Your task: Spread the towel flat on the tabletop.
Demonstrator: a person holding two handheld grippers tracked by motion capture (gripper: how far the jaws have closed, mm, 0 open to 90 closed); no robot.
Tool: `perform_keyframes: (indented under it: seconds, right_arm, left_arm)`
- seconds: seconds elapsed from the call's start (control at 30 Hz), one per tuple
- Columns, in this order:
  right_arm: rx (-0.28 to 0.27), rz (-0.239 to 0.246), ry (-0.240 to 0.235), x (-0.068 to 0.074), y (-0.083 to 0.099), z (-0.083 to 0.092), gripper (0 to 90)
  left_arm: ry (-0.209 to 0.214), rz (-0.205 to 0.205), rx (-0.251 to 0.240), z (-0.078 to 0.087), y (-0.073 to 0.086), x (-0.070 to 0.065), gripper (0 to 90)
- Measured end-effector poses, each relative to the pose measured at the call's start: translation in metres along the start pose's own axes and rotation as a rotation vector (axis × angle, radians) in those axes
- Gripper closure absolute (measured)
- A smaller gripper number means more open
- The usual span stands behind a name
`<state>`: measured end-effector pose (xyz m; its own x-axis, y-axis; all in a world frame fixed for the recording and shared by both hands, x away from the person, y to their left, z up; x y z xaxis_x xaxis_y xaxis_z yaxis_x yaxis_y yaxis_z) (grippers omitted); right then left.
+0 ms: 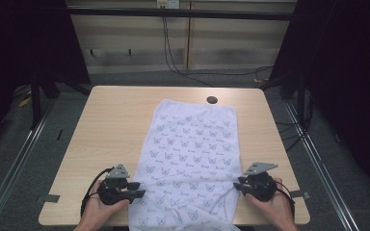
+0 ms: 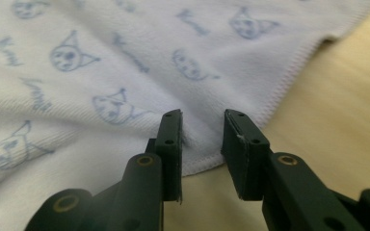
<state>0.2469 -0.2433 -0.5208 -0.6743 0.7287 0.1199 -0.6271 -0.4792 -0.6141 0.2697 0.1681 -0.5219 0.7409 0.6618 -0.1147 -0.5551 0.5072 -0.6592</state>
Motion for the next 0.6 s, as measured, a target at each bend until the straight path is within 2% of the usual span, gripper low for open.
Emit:
perform_keyframes:
  seconds: [0.07,0.13,0.17,0.23,0.3,0.33,0.37,0.4,0.43,0.47,0.53,0.57,0.6]
  right_arm:
    - [-0.003,-0.005,0.051,-0.011,-0.001,0.000,64.1]
    - [-0.012,-0.002,0.088,-0.020,-0.006,-0.003,64.6]
    - [-0.011,-0.002,0.097,-0.024,-0.010,-0.006,64.6]
    - [-0.008,-0.020,0.121,-0.033,-0.018,-0.010,64.8]
    - [-0.032,-0.039,0.127,-0.043,-0.024,-0.016,65.1]
    - [-0.054,-0.088,0.125,-0.051,-0.029,-0.021,65.1]
    - [-0.054,-0.088,0.125,-0.051,-0.029,-0.021,65.1]
    - [-0.062,-0.112,0.118,-0.052,-0.029,-0.021,65.0]
    - [-0.066,-0.130,0.111,-0.051,-0.028,-0.019,61.3]
    - [-0.066,-0.130,0.111,-0.051,-0.028,-0.019,61.3]
    - [-0.134,-0.140,0.039,-0.041,-0.028,-0.009,62.3]
    - [-0.162,-0.128,0.010,-0.033,-0.029,-0.001,66.7]
    - [-0.165,-0.115,-0.016,-0.026,-0.029,0.002,71.0]
  left_arm:
    - [-0.037,0.015,-0.011,-0.003,-0.003,0.001,58.9]
    - [-0.054,-0.015,-0.005,-0.007,-0.008,0.002,58.8]
    - [-0.062,-0.013,-0.008,-0.011,-0.012,0.004,58.7]
    - [-0.068,0.024,-0.020,-0.018,-0.020,0.010,58.7]
    - [-0.072,0.025,-0.021,-0.023,-0.025,0.015,58.7]
    - [-0.071,0.029,-0.020,-0.025,-0.028,0.018,58.6]
    - [-0.068,0.042,-0.025,-0.027,-0.030,0.018,58.6]
    - [-0.063,0.036,-0.014,-0.027,-0.031,0.019,58.9]
    - [-0.071,0.017,-0.011,-0.026,-0.030,0.018,57.9]
    - [-0.070,0.005,-0.008,-0.025,-0.029,0.016,57.9]
    - [-0.077,-0.026,0.014,-0.020,-0.025,0.013,56.0]
    - [-0.087,-0.025,0.009,-0.019,-0.023,0.012,56.0]
    - [-0.080,-0.029,0.011,-0.017,-0.021,0.011,55.5]
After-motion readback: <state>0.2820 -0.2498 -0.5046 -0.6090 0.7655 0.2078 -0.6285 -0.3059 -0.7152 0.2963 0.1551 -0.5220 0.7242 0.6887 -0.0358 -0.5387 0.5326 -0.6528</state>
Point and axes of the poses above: each handheld gripper's, and its own axes: z roughly backward along the jaws, y roughly out of its underside, x roughly to its left, the point moved 4 cm from there along -z, roughly forward along the jaws, and after that the axes turned 9 degrees about -y, right-handed, at the moved point
